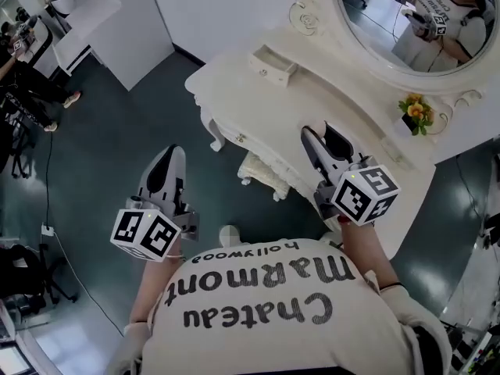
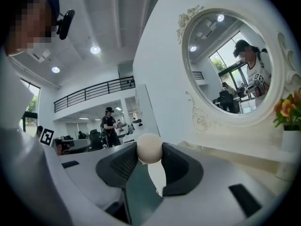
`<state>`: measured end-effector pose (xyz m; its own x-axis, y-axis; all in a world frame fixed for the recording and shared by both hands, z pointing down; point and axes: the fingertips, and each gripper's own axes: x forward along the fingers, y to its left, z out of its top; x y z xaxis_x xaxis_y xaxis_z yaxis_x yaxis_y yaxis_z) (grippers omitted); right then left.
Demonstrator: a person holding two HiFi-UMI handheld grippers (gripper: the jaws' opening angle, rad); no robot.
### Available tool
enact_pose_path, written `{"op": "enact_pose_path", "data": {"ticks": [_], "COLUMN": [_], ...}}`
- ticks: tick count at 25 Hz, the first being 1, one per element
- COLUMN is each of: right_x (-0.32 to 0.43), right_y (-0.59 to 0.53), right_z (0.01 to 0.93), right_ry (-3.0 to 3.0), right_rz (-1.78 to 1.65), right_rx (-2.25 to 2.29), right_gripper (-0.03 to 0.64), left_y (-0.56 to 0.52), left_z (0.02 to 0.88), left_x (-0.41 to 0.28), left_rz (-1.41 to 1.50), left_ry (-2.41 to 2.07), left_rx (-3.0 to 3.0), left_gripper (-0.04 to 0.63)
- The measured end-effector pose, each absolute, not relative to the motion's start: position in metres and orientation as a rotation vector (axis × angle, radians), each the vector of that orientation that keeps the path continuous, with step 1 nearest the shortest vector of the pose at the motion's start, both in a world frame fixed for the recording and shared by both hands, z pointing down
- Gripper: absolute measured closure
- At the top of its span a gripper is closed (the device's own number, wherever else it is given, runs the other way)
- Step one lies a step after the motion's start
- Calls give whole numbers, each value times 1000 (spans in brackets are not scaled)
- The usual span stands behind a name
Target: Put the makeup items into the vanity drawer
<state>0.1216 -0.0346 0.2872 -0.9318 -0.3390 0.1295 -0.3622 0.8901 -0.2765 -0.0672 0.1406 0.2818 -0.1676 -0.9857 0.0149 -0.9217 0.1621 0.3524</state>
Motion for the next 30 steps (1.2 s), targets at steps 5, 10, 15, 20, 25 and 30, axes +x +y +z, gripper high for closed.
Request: {"op": "enact_pose_path", "data": {"ticks": [5, 10, 15, 20, 25, 30], "right_x": [87, 61, 43, 44, 37, 22], "right_y": [-34, -25, -19, -23, -45, -81], "right_z": [291, 292, 298, 313, 327, 340], "right_ry": [-2965, -2953, -2925, -2841, -2801, -2782], "right_rz": [522, 516, 510, 509, 531, 598], "right_rx": [648, 715, 770, 819, 831, 832], "right_gripper": [448, 448, 448, 448, 448, 448], "left_y": [136, 132, 129, 122, 107, 89], "left_z": [280, 280, 281, 294, 308, 310], "left_x": [-112, -146, -176, -182, -191, -211], "left_rz": [-355, -354, -367, -371, -370, -375], "left_ry": [-2152, -2103, -2077, -2037, -2014, -2046], "left_rx": [1900, 1953, 1976, 1979, 1955, 1924], "left_gripper": [586, 586, 586, 586, 586, 586]}}
